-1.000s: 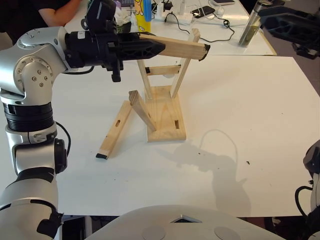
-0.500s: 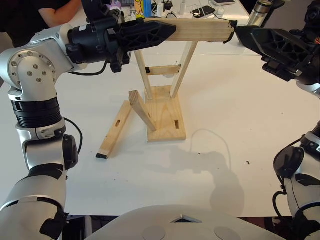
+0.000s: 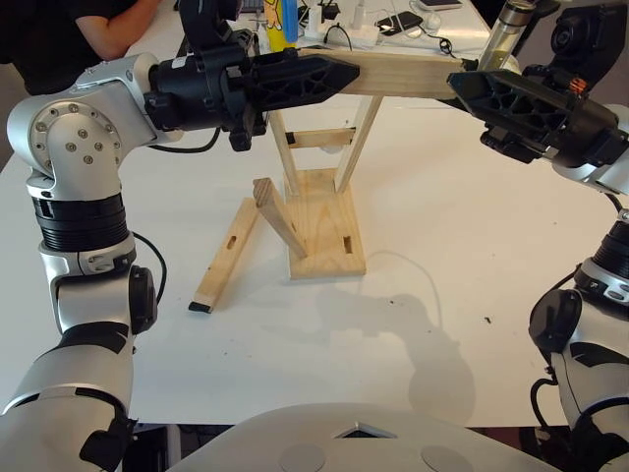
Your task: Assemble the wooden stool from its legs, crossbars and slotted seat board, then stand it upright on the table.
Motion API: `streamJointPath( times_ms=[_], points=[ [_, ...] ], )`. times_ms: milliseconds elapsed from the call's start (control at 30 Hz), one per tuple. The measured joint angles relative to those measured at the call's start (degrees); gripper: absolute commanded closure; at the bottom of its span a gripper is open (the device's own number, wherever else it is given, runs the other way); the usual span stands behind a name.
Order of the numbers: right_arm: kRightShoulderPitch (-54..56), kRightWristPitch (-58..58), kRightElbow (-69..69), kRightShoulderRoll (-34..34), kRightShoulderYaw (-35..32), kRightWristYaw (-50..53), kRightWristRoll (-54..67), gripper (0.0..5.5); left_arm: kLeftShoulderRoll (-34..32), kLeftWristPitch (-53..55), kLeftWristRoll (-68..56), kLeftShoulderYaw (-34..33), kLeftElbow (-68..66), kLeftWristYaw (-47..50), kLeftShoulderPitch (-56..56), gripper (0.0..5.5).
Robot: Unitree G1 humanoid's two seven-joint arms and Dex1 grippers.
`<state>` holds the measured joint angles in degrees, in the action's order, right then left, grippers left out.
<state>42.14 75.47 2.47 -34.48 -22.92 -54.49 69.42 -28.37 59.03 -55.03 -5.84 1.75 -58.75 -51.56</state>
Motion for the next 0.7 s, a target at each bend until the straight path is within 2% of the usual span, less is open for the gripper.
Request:
streamJointPath(
  times_ms=[500, 567, 700],
  points=[
    [0.0, -1.3, 0.2, -0.2, 3.6, 0.2, 1.3, 4.56, 0.4, 0.1, 0.1, 1.7, 0.9, -0.4, 0.0, 5.08],
    [0.0, -1.3, 0.2, -0.4, 3.7, 0.1, 1.3, 4.81, 0.3, 0.1, 0.3, 1.8, 0.9, -0.4, 0.0, 5.08],
    [0.0, -1.8, 0.4, -1.3, 4.2, 0.0, 1.2, 4.85, 0.2, -0.1, 0.6, 2.2, 0.8, -0.3, 0.0, 5.08]
  ],
)
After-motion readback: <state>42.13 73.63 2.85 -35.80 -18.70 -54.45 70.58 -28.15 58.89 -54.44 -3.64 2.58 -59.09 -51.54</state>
